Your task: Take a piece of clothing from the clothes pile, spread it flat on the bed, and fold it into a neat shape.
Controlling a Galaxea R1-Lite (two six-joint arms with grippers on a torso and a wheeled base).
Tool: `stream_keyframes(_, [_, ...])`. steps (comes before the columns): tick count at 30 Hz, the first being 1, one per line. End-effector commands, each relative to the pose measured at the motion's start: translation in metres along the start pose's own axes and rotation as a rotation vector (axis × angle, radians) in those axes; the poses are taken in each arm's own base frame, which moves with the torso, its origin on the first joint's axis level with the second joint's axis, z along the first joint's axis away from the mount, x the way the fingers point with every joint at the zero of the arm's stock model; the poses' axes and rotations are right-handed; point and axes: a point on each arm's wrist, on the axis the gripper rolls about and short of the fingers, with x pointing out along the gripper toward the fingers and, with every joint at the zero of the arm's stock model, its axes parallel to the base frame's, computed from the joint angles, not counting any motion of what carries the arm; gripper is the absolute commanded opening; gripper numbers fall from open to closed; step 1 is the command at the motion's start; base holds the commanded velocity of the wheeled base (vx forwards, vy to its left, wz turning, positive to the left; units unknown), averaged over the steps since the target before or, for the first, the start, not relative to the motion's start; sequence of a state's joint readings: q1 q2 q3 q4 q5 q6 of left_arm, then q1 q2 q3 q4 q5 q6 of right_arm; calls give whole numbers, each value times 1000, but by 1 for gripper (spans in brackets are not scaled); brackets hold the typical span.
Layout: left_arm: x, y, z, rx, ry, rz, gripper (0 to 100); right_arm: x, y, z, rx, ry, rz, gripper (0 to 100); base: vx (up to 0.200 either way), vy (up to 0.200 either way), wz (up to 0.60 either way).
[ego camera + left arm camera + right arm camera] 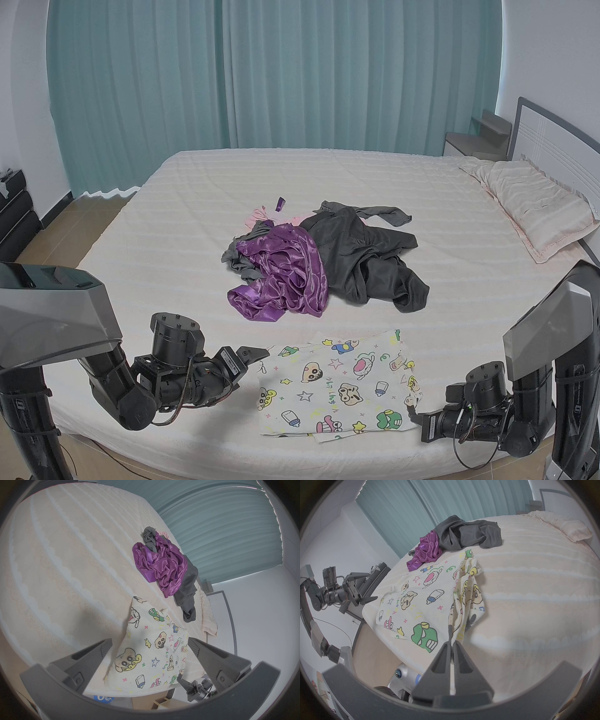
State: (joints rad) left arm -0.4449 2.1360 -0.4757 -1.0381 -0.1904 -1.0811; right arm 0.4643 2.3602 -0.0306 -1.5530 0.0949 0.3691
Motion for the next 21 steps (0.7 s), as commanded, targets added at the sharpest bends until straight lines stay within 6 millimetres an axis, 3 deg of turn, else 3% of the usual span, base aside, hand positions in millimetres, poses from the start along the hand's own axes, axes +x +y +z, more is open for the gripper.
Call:
stream_keyframes(1, [1, 1, 0, -1, 1, 2, 100, -8, -5, 2, -14, -13, -15, 0, 0, 0, 0])
stream_keyframes(10, [2, 2, 0, -2, 2, 7, 100, -9, -9, -5, -63, 54, -41, 0, 0, 0, 0])
stream_keyframes(11, [2, 2, 0, -2, 2, 7, 100, -9, -9, -5, -69, 59, -43, 100, 0, 0, 0])
stream_keyframes(17, [2, 1, 0, -1, 0, 4, 100, -18, -6, 17, -69, -88, -18, 100, 0, 0, 0])
stream_keyframes(21, [2, 0, 0, -1, -1, 1, 100, -8, -10, 53, -30, -265, -2, 100, 0, 0, 0])
